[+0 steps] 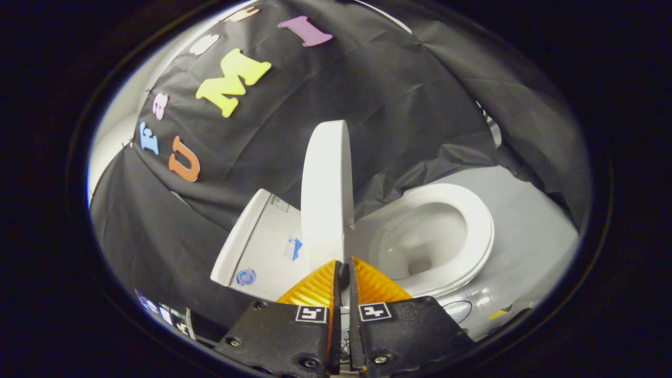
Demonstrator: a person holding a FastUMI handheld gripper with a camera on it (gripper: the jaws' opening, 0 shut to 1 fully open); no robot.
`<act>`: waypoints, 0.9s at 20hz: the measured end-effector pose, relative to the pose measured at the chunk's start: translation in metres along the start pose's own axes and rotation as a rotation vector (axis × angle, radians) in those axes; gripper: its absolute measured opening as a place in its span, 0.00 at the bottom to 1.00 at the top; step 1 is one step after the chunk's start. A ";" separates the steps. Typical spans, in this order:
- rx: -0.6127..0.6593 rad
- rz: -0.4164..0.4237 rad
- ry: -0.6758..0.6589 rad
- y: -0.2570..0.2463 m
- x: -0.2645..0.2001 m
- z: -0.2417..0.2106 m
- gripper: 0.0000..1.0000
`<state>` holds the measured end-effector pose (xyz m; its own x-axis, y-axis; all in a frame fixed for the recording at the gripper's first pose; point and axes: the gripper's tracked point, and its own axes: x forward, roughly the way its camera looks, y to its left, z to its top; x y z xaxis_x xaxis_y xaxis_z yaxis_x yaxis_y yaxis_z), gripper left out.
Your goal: Open the toilet lid.
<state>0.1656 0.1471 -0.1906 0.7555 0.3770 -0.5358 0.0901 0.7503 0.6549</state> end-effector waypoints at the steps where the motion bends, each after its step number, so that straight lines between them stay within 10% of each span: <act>1: -0.022 0.005 0.003 0.005 -0.002 -0.001 0.09; 18: -0.236 0.068 0.057 0.119 0.037 -0.020 0.17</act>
<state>0.1913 0.2610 -0.1433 0.7160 0.4562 -0.5283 -0.1190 0.8255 0.5517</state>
